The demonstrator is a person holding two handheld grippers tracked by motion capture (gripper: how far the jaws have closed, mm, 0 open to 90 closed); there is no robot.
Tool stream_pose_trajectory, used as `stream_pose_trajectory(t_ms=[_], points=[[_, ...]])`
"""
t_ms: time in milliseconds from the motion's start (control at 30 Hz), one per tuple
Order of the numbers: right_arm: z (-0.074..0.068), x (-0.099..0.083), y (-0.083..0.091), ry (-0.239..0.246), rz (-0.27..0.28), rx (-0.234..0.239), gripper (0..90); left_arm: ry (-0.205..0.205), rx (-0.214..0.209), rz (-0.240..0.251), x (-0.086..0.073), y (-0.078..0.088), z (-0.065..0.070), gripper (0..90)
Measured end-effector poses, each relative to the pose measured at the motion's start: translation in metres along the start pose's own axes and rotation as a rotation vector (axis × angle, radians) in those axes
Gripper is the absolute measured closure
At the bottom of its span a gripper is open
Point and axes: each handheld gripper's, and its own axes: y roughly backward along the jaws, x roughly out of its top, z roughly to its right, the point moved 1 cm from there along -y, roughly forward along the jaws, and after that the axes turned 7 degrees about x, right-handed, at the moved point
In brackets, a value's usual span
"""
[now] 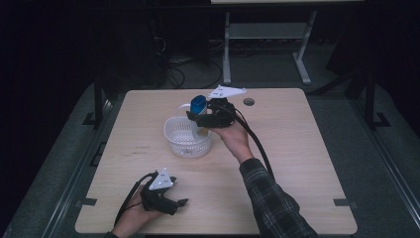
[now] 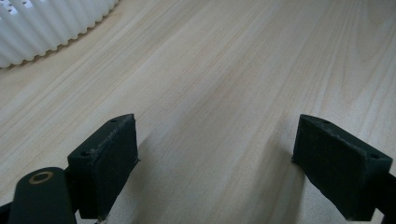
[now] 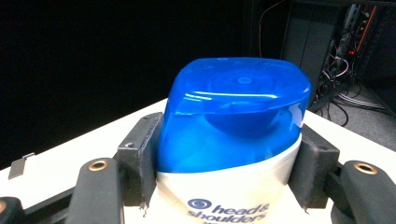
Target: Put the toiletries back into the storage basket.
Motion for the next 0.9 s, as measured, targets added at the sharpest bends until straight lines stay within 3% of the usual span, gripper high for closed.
stream_pose_trajectory(t_ms=[900], points=[[0.005, -0.025, -0.014, -0.022, -0.061, 0.003, 35.2, -0.003, 0.0, -0.003, 0.0, 0.0, 0.0, 12.9]])
